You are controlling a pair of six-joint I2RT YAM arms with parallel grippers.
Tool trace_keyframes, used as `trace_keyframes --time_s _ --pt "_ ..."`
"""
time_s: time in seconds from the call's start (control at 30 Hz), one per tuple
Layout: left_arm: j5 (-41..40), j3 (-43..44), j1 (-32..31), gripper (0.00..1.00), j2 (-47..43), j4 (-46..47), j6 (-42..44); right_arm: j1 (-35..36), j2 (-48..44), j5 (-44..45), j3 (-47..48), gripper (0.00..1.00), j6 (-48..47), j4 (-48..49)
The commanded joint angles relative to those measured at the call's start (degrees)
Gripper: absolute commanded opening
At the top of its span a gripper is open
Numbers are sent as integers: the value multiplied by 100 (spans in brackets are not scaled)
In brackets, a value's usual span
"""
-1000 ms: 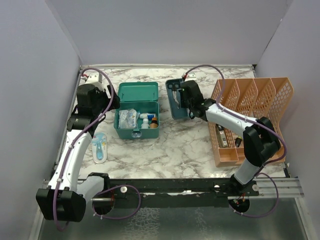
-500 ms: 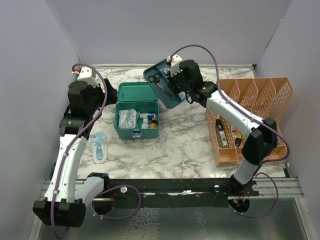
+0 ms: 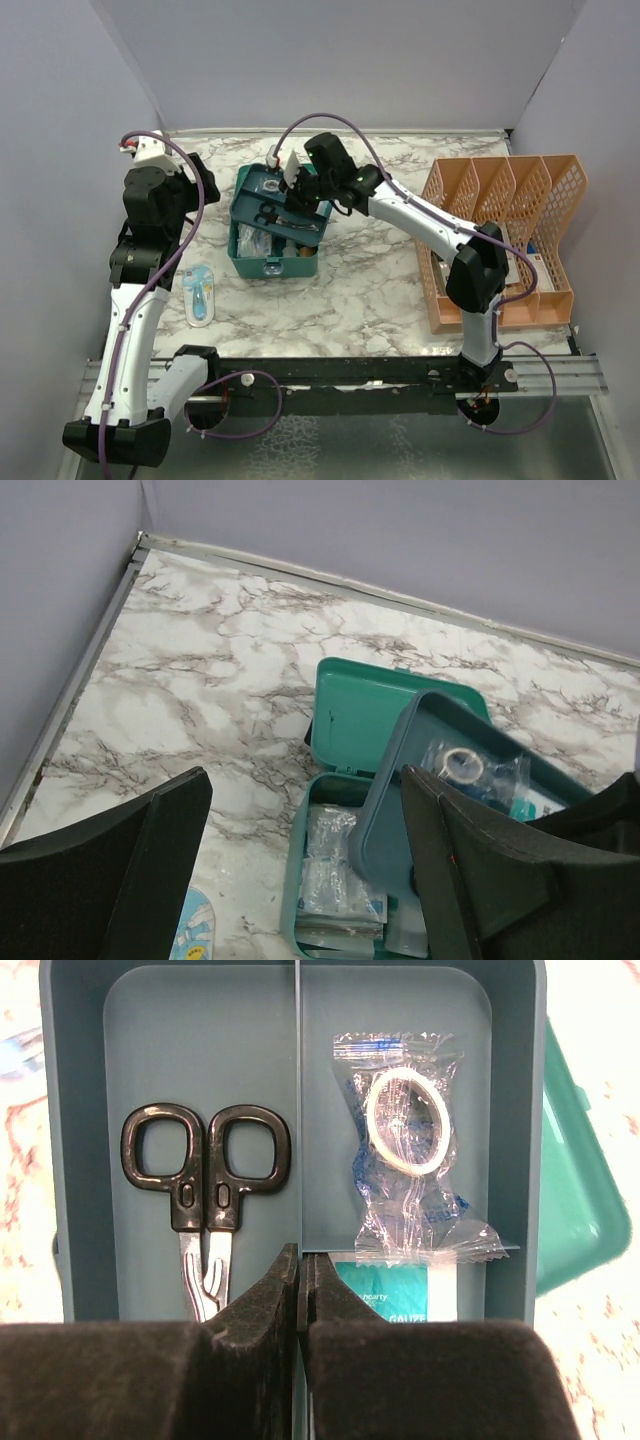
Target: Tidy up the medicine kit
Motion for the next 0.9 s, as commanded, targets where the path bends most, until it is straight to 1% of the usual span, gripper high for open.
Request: trace_keyframes --time_s 0.0,0.07,0.23,0.43,0.6,0.87 --pt "-468 109 -19 81 -114 -133 -63 239 169 -870 457 1 -843 -355" --pt "-574 194 -19 82 -53 -263 -181 354 258 -968 544 1 -1156 -557" --pt "-349 232 -19 83 131 -359 -292 453 621 -913 838 1 -1580 -921" --pt "-294 42 -15 84 260 -356 -347 462 918 -984 1117 1 -2084 -1168" --pt "-162 -234 31 84 368 -345 -466 462 1141 -879 1447 1 -2106 -1439" --pt "198 -456 55 84 491 -218 -525 456 1228 -586 1537 1 -2123 -1509"
